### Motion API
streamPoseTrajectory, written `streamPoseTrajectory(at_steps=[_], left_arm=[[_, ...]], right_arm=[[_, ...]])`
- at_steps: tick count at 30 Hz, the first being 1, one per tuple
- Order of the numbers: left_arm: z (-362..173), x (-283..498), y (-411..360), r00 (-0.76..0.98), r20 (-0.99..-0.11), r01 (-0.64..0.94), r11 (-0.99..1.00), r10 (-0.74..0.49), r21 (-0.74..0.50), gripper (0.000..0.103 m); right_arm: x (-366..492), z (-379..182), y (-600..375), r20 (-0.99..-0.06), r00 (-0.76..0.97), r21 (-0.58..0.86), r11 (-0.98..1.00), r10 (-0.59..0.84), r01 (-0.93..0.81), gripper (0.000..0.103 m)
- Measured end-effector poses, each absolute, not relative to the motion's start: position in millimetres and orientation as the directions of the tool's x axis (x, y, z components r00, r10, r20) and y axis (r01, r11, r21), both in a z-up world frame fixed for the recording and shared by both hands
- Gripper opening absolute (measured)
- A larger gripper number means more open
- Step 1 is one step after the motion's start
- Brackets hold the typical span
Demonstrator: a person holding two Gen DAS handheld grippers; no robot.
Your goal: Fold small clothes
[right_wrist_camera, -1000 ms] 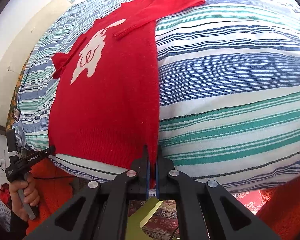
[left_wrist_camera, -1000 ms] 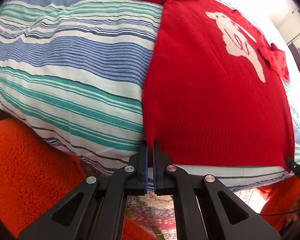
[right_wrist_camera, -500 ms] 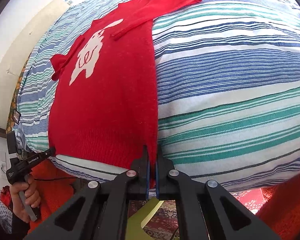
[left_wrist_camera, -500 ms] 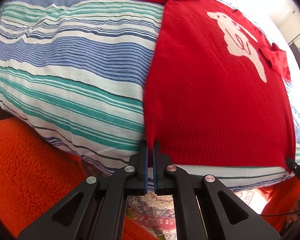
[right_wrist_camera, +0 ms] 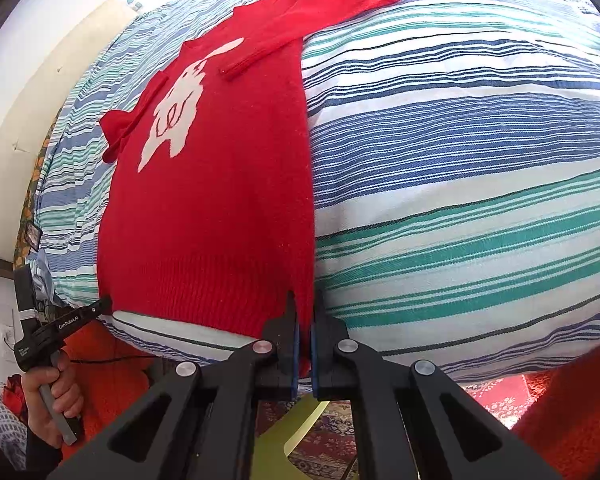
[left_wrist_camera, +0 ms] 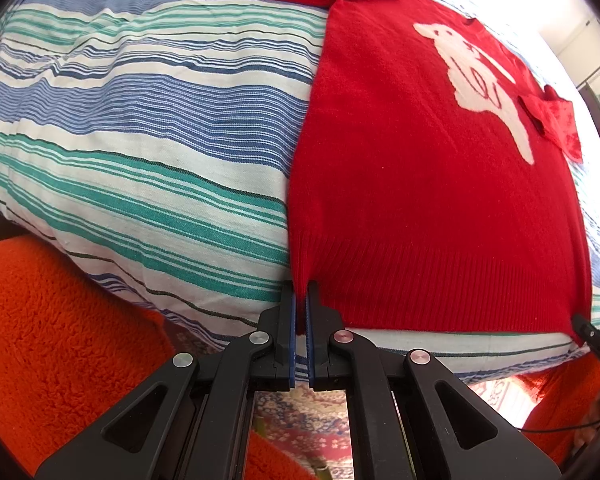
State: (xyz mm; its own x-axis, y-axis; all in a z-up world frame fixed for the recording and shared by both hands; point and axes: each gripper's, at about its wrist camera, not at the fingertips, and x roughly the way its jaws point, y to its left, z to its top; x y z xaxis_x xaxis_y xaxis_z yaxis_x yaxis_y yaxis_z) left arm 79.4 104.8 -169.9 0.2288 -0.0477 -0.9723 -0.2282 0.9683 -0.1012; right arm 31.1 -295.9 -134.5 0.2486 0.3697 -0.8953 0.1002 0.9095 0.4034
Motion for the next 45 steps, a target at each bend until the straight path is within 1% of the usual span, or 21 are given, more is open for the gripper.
streamPoseTrajectory(at_steps=[22, 28, 30, 31, 33, 34, 35, 36, 37, 38, 39, 40, 41, 42, 43, 44, 45], left_arm=[[-170, 78, 106, 0.224, -0.973, -0.233, 0.967, -0.049, -0.102, 0.001], [-170, 76, 105, 0.232, -0.972, -0.222, 0.972, -0.029, -0.082, 0.001], [-170, 75, 102, 0.234, -0.972, -0.206, 0.976, -0.015, -0.065, 0.002], [-170, 74, 101, 0.235, -0.972, -0.196, 0.979, -0.006, -0.054, 0.006], [-169, 72, 100, 0.241, -0.971, -0.186, 0.981, 0.000, -0.047, 0.008], [-168, 72, 99, 0.241, -0.970, -0.185, 0.982, 0.001, -0.045, 0.015], [-165, 69, 98, 0.241, -0.970, -0.185, 0.982, 0.006, -0.040, 0.026], [-161, 66, 98, 0.243, -0.970, -0.189, 0.982, 0.020, -0.027, 0.036], [-156, 62, 99, 0.248, -0.968, -0.197, 0.980, 0.037, -0.013, 0.058], [-149, 56, 101, 0.265, -0.962, -0.214, 0.977, 0.064, 0.006, 0.069], [-139, 50, 104, 0.299, -0.950, -0.235, 0.972, 0.092, 0.020, 0.070], [-126, 42, 110, 0.348, -0.930, -0.268, 0.963, 0.121, 0.025, 0.070], [-113, 36, 118, 0.395, -0.907, -0.310, 0.951, 0.147, 0.019, 0.073], [-102, 29, 128, 0.437, -0.881, -0.364, 0.931, 0.182, 0.012, 0.077], [-96, 26, 136, 0.458, -0.863, -0.406, 0.914, 0.213, 0.010, 0.085], [-90, 25, 144, 0.479, -0.840, -0.459, 0.888, 0.257, 0.010, 0.087], [-89, 24, 148, 0.486, -0.830, -0.481, 0.877, 0.275, 0.009, 0.087]], right_arm=[[31, -135, -297, -0.895, 0.248, 0.406, 0.907, 0.371, 0.108, 0.003], [31, -135, -294, -0.898, 0.254, 0.391, 0.916, 0.358, 0.091, 0.003], [30, -135, -293, -0.900, 0.258, 0.382, 0.921, 0.352, 0.078, 0.003], [30, -135, -293, -0.900, 0.260, 0.380, 0.922, 0.350, 0.072, 0.003], [30, -134, -292, -0.900, 0.262, 0.375, 0.925, 0.347, 0.061, 0.003], [30, -134, -291, -0.901, 0.265, 0.371, 0.927, 0.344, 0.056, 0.003], [29, -132, -291, -0.900, 0.268, 0.370, 0.927, 0.344, 0.053, 0.004], [28, -131, -291, -0.899, 0.271, 0.370, 0.928, 0.344, 0.050, 0.006], [26, -128, -290, -0.901, 0.269, 0.366, 0.929, 0.340, 0.051, 0.016], [24, -124, -291, -0.904, 0.267, 0.360, 0.932, 0.334, 0.052, 0.029], [21, -117, -293, -0.905, 0.274, 0.352, 0.935, 0.324, 0.055, 0.036], [19, -111, -296, -0.906, 0.289, 0.340, 0.939, 0.311, 0.058, 0.047], [15, -98, -302, -0.906, 0.321, 0.310, 0.949, 0.275, 0.062, 0.051], [13, -86, -308, -0.905, 0.355, 0.273, 0.960, 0.235, 0.061, 0.051], [13, -68, -314, -0.902, 0.396, 0.205, 0.978, 0.170, 0.047, 0.052], [16, -55, -317, -0.898, 0.422, 0.148, 0.989, 0.124, 0.026, 0.052], [20, -42, -319, -0.890, 0.446, 0.101, 0.995, 0.093, -0.005, 0.052]])
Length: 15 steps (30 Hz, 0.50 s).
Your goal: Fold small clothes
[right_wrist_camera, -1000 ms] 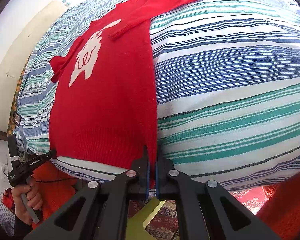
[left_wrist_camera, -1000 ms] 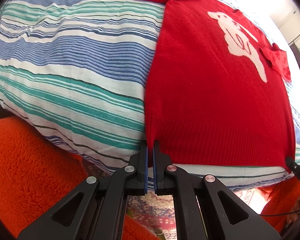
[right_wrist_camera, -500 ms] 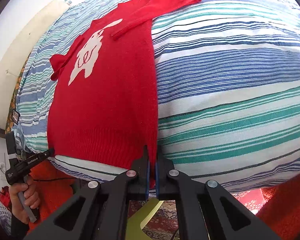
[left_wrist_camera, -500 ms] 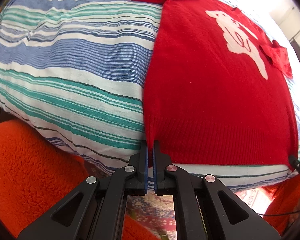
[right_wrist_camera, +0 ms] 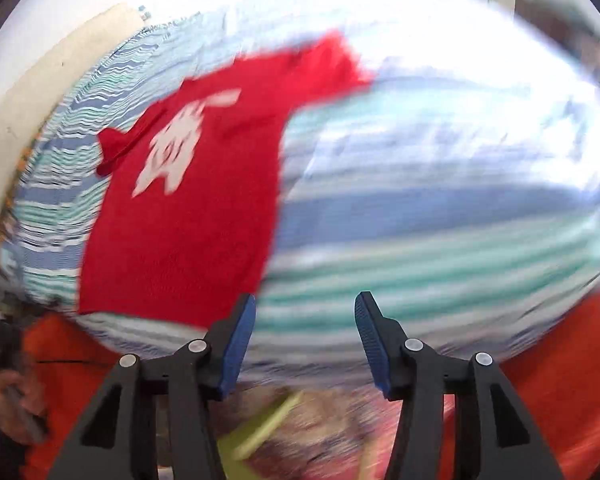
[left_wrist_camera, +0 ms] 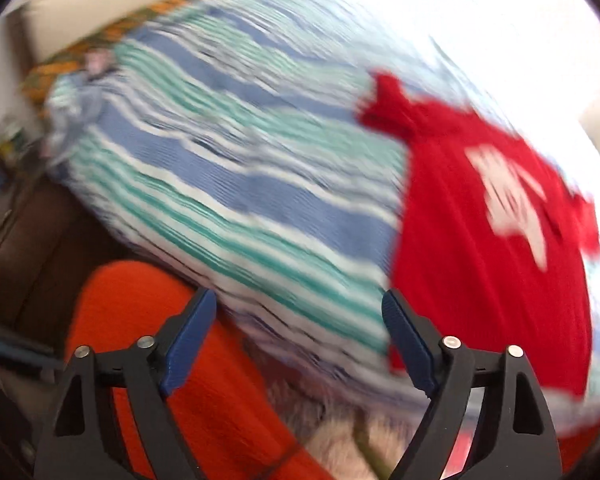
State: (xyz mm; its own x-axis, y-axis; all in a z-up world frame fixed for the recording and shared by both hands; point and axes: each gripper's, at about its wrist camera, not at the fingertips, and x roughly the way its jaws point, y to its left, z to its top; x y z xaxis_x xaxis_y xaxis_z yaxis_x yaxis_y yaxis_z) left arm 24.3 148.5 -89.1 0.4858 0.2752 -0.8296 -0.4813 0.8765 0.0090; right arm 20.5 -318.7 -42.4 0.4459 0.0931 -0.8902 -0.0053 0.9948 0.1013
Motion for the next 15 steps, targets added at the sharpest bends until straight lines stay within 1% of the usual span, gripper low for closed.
streamPoseTrajectory(at_steps=[3, 4, 5, 7, 8, 10, 12, 13, 15], left_arm=[[-97, 29, 161, 0.467, -0.833, -0.530, 0.848, 0.296, 0.004, 0.087], [-103, 33, 161, 0.454, -0.840, -0.538, 0.843, 0.297, 0.007, 0.086], [-107, 35, 161, 0.440, -0.848, -0.541, 0.841, 0.296, 0.014, 0.086], [-112, 40, 159, 0.422, -0.857, -0.535, 0.845, 0.295, 0.027, 0.086], [-114, 41, 158, 0.418, -0.858, -0.531, 0.847, 0.298, 0.036, 0.086], [-116, 45, 158, 0.411, -0.859, -0.529, 0.847, 0.305, 0.048, 0.086], [-119, 47, 157, 0.401, -0.863, -0.530, 0.846, 0.309, 0.057, 0.086], [-121, 47, 156, 0.394, -0.865, -0.532, 0.844, 0.311, 0.061, 0.086], [-123, 48, 158, 0.380, -0.870, -0.537, 0.841, 0.314, 0.068, 0.086]], right_arm=[[55, -9, -308, -0.872, 0.483, -0.010, 0.983, 0.082, -0.184, 0.055], [69, -5, -300, -0.870, 0.484, -0.034, 0.968, 0.093, -0.249, 0.059], [87, -5, -286, -0.870, 0.481, -0.071, 0.937, 0.110, -0.342, 0.064], [116, -19, -260, -0.872, 0.471, -0.135, 0.861, 0.131, -0.490, 0.068], [131, -32, -248, -0.875, 0.465, -0.160, 0.825, 0.136, -0.542, 0.067], [156, -61, -227, -0.887, 0.447, -0.197, 0.782, 0.115, -0.592, 0.067], [182, -93, -204, -0.898, 0.427, -0.209, 0.752, 0.104, -0.624, 0.060], [192, -106, -194, -0.897, 0.428, -0.212, 0.748, 0.105, -0.629, 0.052], [213, -128, -178, -0.893, 0.436, -0.213, 0.753, 0.108, -0.622, 0.051]])
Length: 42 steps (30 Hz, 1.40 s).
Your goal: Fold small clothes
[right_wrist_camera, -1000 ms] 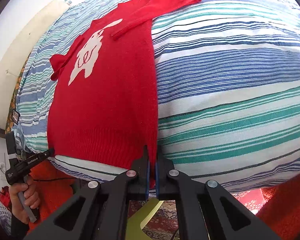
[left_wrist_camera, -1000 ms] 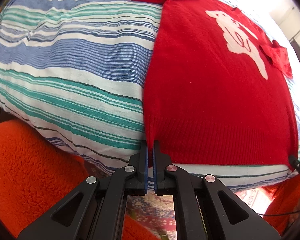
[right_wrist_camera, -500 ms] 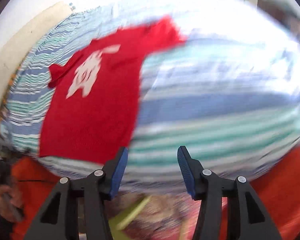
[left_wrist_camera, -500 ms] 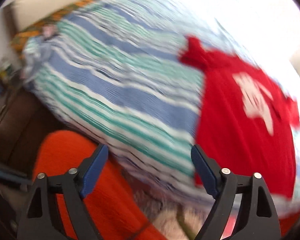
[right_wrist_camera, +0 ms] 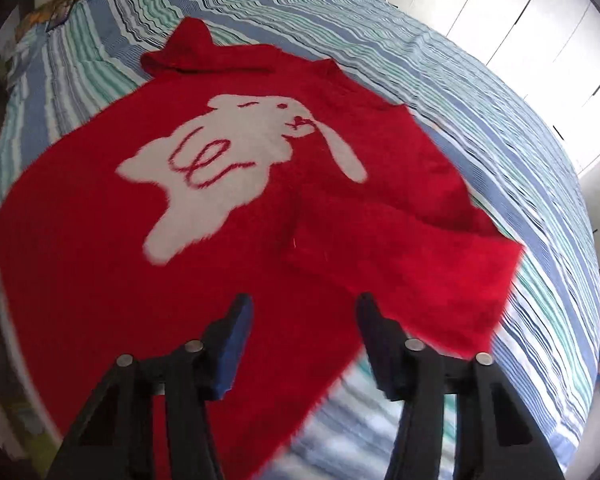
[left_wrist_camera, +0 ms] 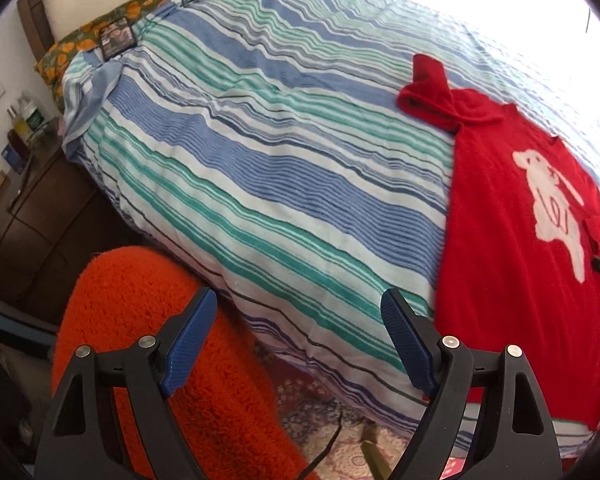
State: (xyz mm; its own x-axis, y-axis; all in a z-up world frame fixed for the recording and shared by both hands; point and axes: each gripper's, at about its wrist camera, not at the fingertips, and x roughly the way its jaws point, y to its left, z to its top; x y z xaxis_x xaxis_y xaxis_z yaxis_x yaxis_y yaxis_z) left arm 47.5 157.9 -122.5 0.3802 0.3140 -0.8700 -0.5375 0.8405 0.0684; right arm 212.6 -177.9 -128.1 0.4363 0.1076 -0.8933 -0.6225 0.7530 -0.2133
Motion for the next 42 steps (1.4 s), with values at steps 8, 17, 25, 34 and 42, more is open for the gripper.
streamPoseTrajectory(at_steps=[8, 17, 25, 34, 42], left_arm=[[-133, 53, 165, 0.333, -0.896, -0.564, 0.823, 0.295, 0.062, 0.086], [-139, 65, 138, 0.329, -0.884, -0.487, 0.862, 0.331, 0.141, 0.085], [-119, 76, 108, 0.379, -0.874, -0.286, 0.936, 0.306, 0.204, 0.085], [-58, 197, 107, 0.557, -0.799, -0.065, 0.971, 0.225, 0.228, 0.085], [-139, 346, 50, 0.470, -0.839, 0.099, 0.928, 0.275, 0.360, 0.066]], right_arm=[[254, -101, -273, -0.805, 0.556, 0.048, 0.957, 0.207, -0.286, 0.009], [227, -84, -552, -0.793, 0.609, 0.193, 0.935, -0.031, 0.299, 0.009], [218, -134, -583, -0.837, 0.532, 0.135, 0.895, -0.127, 0.425, 0.009], [177, -85, -553, -0.793, 0.597, 0.135, 0.920, -0.122, 0.368, 0.058], [108, -64, -465, -0.740, 0.671, 0.235, 0.951, 0.041, 0.202, 0.063]])
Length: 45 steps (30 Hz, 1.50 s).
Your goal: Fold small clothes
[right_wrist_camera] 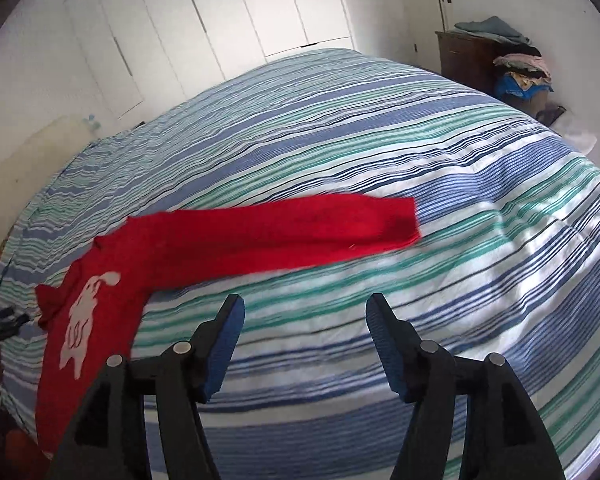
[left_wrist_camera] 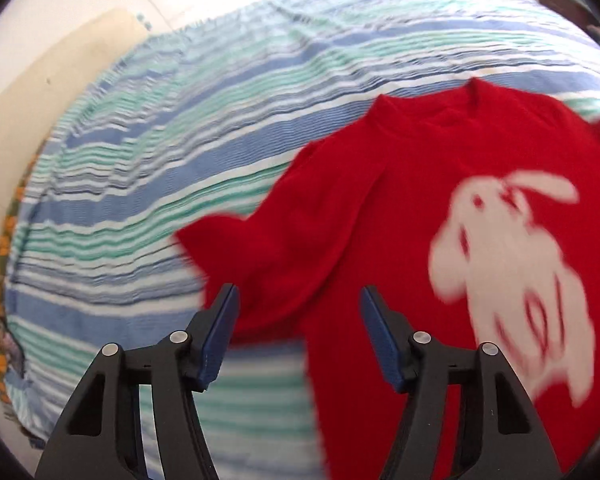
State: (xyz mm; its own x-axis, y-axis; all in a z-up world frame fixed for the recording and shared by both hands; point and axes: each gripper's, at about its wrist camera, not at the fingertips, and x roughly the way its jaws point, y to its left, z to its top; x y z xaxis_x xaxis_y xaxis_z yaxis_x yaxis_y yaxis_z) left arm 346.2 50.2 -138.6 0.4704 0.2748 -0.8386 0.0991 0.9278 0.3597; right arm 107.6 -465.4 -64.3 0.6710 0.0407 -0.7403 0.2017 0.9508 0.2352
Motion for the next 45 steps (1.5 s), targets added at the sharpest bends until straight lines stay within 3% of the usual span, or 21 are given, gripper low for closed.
streamPoseTrajectory(at_steps=[7, 8, 9, 10, 16, 20, 23, 27, 34, 37, 39, 40, 41, 45], left_arm=[[-193, 413, 34, 0.417, -0.816, 0.083, 0.878, 0.400, 0.472, 0.066], [-194, 418, 36, 0.425, -0.814, 0.065, 0.883, 0.396, 0.464, 0.061], [-193, 422, 40, 0.434, -0.822, 0.050, 0.901, 0.369, 0.431, 0.051], [-190, 424, 44, 0.433, -0.837, 0.041, 0.920, 0.335, 0.389, 0.005], [-121, 404, 135, 0.533, -0.813, -0.241, 0.963, 0.232, 0.117, 0.005], [-88, 352, 244, 0.532, -0.798, -0.463, 0.886, 0.284, 0.007, 0.005], [-93, 308, 312, 0.453, -0.810, -0.602, 0.798, 0.372, 0.029, 0.005], [-126, 263, 365, 0.336, -0.855, -0.719, 0.694, 0.395, 0.038, 0.005], [-176, 244, 356, 0.217, -0.880, -0.751, 0.649, 0.423, 0.127, 0.004], [-186, 244, 349, 0.199, -0.871, -0.728, 0.663, 0.449, 0.175, 0.010], [-182, 242, 341, 0.170, -0.866, -0.715, 0.664, 0.470, 0.220, 0.031], [-178, 239, 338, 0.160, -0.867, -0.715, 0.661, 0.472, 0.228, 0.059], [-172, 233, 334, 0.157, -0.869, -0.721, 0.656, 0.469, 0.223, 0.080], [-145, 190, 311, 0.293, -0.889, -0.731, 0.682, 0.352, 0.029, 0.084]], right_arm=[[101, -109, -411, -0.788, 0.600, 0.246, 0.964, 0.140, 0.099, 0.063], [104, -110, -408, -0.788, 0.600, 0.233, 0.969, 0.138, 0.083, 0.063], [106, -112, -407, -0.788, 0.599, 0.230, 0.970, 0.141, 0.074, 0.063], [108, -116, -405, -0.792, 0.592, 0.234, 0.970, 0.149, 0.068, 0.063], [112, -121, -404, -0.802, 0.582, 0.216, 0.974, 0.138, 0.067, 0.063], [110, -116, -401, -0.792, 0.598, 0.198, 0.978, 0.124, 0.060, 0.063], [112, -120, -399, -0.800, 0.587, 0.196, 0.979, 0.124, 0.059, 0.063], [115, -128, -397, -0.813, 0.570, 0.189, 0.980, 0.122, 0.061, 0.063], [119, -140, -392, -0.839, 0.536, 0.146, 0.988, 0.092, 0.058, 0.063], [118, -140, -394, -0.841, 0.534, 0.142, 0.987, 0.083, 0.071, 0.063], [119, -143, -395, -0.848, 0.524, 0.141, 0.987, 0.079, 0.079, 0.063], [120, -145, -395, -0.853, 0.518, 0.133, 0.988, 0.073, 0.080, 0.065], [121, -146, -393, -0.856, 0.513, 0.121, 0.990, 0.065, 0.077, 0.070], [124, -146, -385, -0.857, 0.515, 0.070, 0.995, 0.028, 0.064, 0.083]])
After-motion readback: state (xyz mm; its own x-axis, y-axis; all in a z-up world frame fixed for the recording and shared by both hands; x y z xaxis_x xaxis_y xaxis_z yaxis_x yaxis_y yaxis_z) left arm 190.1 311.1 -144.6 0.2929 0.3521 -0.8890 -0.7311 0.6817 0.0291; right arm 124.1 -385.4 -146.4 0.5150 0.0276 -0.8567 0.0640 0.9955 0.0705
